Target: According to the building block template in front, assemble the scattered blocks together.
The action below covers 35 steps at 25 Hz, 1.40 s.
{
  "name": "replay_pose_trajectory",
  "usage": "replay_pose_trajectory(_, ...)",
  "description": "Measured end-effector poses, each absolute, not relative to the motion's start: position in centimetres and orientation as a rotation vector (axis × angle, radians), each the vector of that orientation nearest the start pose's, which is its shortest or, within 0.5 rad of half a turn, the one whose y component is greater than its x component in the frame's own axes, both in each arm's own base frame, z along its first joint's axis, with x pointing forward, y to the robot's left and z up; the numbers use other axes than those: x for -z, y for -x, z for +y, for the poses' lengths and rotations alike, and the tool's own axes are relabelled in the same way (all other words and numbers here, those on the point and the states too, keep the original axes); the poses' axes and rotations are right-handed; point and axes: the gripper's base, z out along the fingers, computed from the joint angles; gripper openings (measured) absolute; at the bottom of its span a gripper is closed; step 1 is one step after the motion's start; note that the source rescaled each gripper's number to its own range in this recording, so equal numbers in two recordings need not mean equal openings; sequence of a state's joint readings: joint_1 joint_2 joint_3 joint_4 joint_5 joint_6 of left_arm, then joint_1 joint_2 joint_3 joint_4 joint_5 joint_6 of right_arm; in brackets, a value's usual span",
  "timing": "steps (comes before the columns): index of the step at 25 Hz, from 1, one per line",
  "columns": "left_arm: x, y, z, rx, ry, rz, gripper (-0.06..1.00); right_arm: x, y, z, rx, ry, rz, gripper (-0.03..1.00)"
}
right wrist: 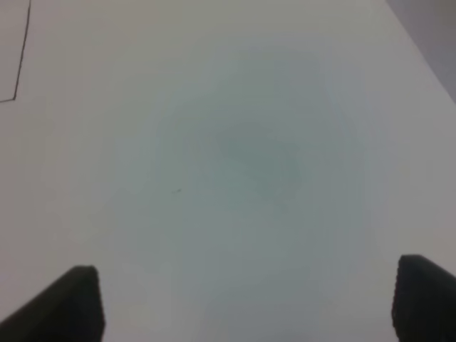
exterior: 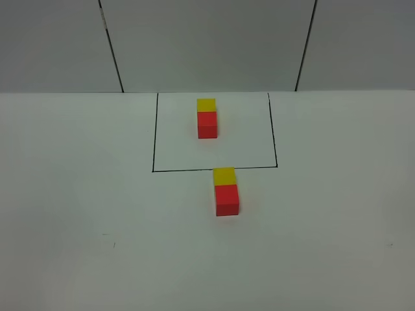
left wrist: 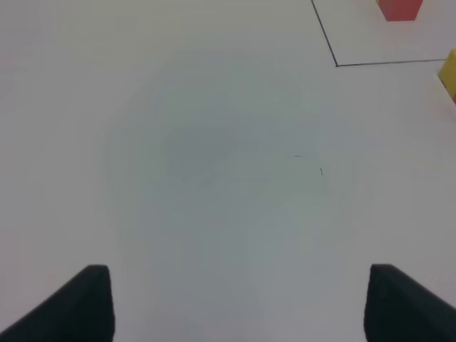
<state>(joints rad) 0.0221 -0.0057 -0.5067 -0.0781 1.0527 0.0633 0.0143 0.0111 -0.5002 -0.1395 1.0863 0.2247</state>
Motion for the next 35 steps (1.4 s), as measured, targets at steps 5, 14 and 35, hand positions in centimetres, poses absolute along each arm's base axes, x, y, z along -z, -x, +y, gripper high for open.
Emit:
replay_pose_trajectory(5,-27.99,0.62,-0.63,0.039,-0.045,2.021,0.67,-27.6,0.46,-1.13,0.022,-0.225,2.06,0.68)
replay_pose_trajectory(14,-27.99,0.62,-0.63,0.039,-0.045,2.021,0.67,-27.6,0.46,-1.13,0.022,-0.225,2.06,0.68)
replay_pose_trajectory(35,-27.99,0.62,-0.63,0.039,-0.045,2.021,0.67,-27.58,0.38,-0.33,0.06,0.045,2.073,0.68)
